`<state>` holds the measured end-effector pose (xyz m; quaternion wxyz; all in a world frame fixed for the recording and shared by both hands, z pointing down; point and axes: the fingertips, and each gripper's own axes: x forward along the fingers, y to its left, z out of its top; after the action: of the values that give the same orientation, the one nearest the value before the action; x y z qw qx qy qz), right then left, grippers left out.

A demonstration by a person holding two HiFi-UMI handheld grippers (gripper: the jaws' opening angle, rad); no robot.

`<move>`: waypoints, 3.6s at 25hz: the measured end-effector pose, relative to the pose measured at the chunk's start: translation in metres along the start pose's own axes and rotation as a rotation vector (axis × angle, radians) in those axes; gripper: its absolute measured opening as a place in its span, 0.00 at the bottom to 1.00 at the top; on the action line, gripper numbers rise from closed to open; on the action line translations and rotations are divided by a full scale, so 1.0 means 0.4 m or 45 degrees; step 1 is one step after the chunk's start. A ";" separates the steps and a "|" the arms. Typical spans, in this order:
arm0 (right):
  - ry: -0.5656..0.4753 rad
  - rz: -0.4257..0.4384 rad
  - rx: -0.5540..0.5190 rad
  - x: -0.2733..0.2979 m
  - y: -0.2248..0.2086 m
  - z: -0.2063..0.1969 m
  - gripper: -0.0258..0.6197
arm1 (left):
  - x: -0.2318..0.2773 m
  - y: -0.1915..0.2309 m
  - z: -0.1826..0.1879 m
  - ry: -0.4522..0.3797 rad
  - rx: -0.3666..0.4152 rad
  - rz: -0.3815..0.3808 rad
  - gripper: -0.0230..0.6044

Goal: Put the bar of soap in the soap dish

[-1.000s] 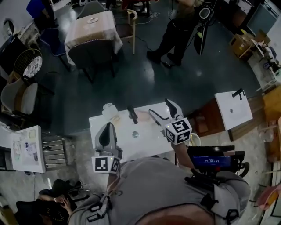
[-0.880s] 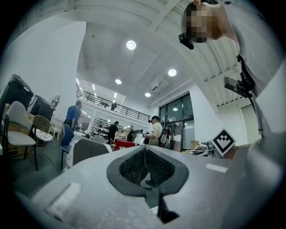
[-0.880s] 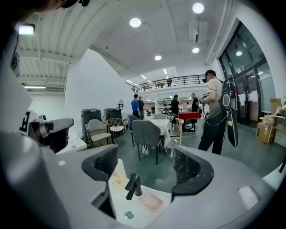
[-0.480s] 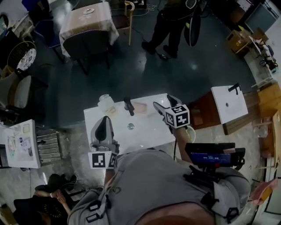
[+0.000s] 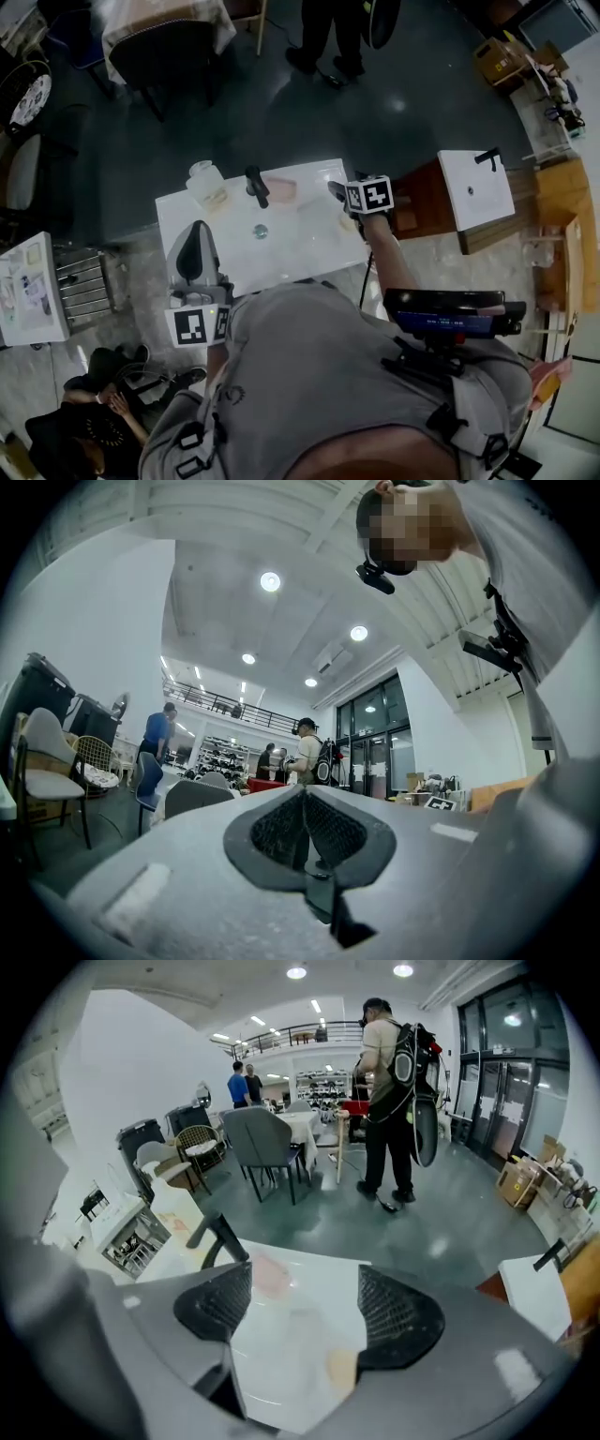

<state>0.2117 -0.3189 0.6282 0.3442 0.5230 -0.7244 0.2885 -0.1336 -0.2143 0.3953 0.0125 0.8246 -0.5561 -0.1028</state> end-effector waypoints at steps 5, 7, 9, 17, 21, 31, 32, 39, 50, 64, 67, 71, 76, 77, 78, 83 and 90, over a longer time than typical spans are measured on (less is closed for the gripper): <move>0.215 -0.031 -0.038 0.073 -0.065 -0.130 0.57 | -0.024 0.010 -0.012 0.000 -0.020 0.016 0.02; 0.288 -0.053 -0.038 0.100 -0.092 -0.179 0.57 | -0.031 0.012 -0.015 0.002 -0.022 0.027 0.02; 0.371 -0.074 -0.047 0.125 -0.110 -0.230 0.56 | -0.038 0.014 -0.015 0.006 -0.023 0.038 0.02; 0.659 -0.095 -0.087 0.235 -0.159 -0.407 0.55 | -0.066 0.046 -0.019 0.018 -0.028 0.106 0.02; 0.770 -0.088 -0.064 0.282 -0.171 -0.489 0.55 | -0.076 0.063 -0.031 0.031 -0.020 0.127 0.02; 0.875 -0.137 -0.039 0.337 -0.208 -0.593 0.53 | -0.078 0.055 -0.030 0.049 -0.005 0.146 0.02; 0.877 -0.122 -0.027 0.338 -0.206 -0.592 0.51 | -0.079 0.056 -0.029 0.048 -0.003 0.151 0.02; 0.875 -0.067 0.010 0.338 -0.199 -0.594 0.49 | -0.082 0.051 -0.035 0.053 -0.009 0.163 0.02; 0.800 -0.047 0.000 0.341 -0.198 -0.588 0.45 | -0.070 0.047 -0.033 0.038 0.006 0.160 0.02; 0.763 0.031 0.021 0.323 -0.185 -0.595 0.43 | -0.063 0.045 -0.035 0.039 0.006 0.160 0.02; 0.759 0.038 0.012 0.320 -0.188 -0.598 0.43 | -0.061 0.041 -0.033 0.035 0.008 0.159 0.02; 0.756 0.051 0.018 0.322 -0.190 -0.599 0.43 | -0.058 0.035 -0.038 0.038 0.007 0.155 0.02; 0.748 0.062 0.009 0.323 -0.189 -0.596 0.43 | -0.057 0.036 -0.038 0.043 0.009 0.154 0.02; 0.747 0.067 0.007 0.323 -0.187 -0.595 0.43 | -0.056 0.036 -0.039 0.046 0.010 0.153 0.02; 0.747 0.072 0.006 0.321 -0.184 -0.594 0.43 | -0.056 0.036 -0.041 0.049 0.009 0.151 0.02; 0.726 0.107 0.017 0.313 -0.164 -0.591 0.43 | -0.052 0.031 -0.046 0.058 0.009 0.138 0.02; 0.678 0.165 -0.052 0.269 -0.135 -0.547 0.43 | -0.041 0.025 -0.051 0.059 -0.002 0.109 0.02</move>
<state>0.2833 -0.2243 0.8478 0.5138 0.3743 -0.6459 0.4229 -0.1449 -0.2050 0.4193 0.0302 0.8021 -0.5905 -0.0834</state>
